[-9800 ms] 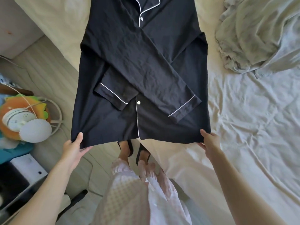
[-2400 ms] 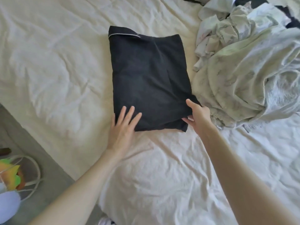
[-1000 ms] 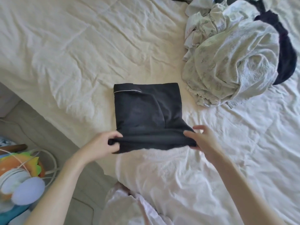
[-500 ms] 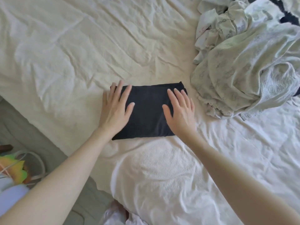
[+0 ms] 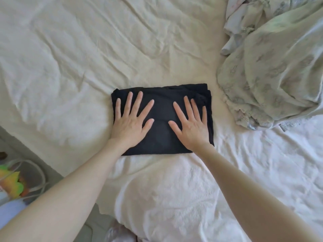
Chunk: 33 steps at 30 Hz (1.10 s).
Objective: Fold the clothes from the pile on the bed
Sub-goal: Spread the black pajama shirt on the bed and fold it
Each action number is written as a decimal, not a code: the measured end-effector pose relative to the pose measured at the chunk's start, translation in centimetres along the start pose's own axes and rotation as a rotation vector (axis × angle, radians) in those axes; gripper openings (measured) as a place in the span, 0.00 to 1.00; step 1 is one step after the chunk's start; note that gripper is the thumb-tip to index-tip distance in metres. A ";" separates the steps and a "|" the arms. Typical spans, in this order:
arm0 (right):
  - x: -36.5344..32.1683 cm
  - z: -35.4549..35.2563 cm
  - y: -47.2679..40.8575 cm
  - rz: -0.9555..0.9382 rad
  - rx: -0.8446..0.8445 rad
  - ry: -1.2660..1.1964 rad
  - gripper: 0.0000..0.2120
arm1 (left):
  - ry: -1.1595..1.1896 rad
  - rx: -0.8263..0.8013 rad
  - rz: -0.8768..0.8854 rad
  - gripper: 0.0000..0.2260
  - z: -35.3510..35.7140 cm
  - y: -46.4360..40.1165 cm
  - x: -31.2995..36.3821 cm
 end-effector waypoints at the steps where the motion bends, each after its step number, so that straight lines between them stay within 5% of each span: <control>1: -0.2 -0.8 0.2 -0.008 -0.001 -0.068 0.29 | 0.063 0.001 0.004 0.26 -0.8 0.1 0.0; 4: 1.0 -5.2 2.3 0.101 0.243 -0.421 0.20 | 0.539 0.174 -0.034 0.22 -4.6 1.8 -0.9; 6: 4.4 -7.4 4.2 0.374 0.422 -0.575 0.17 | 0.861 0.308 -0.249 0.19 -5.9 3.8 -3.5; 9: 8.6 -5.8 4.8 0.789 0.137 -0.975 0.23 | 1.096 0.216 -0.701 0.21 -4.2 5.7 -7.1; 12: 8.3 -4.0 3.7 0.823 -0.220 -1.244 0.23 | 1.399 -0.093 -0.844 0.18 -1.6 5.5 -7.2; 19: 7.8 -3.3 1.6 0.848 -0.287 -1.296 0.24 | 1.468 -0.248 -0.787 0.15 -1.6 4.2 -7.1; 24: 8.0 -3.7 1.7 0.881 -0.240 -1.295 0.10 | 1.454 -0.216 -0.820 0.16 -2.2 4.3 -7.3; 33: 7.0 -8.1 6.0 0.843 -0.233 -1.355 0.06 | 1.431 -0.093 -0.711 0.08 -9.2 7.4 -6.0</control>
Point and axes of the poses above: each hand's wrist, its own y-axis away from the middle knuckle, its own z-axis out of the palm, x = y × z, the point moved 7 cm from there along -y, towards the middle knuckle, and after that the axes turned 2 degrees about -z, right-handed, at the moved point
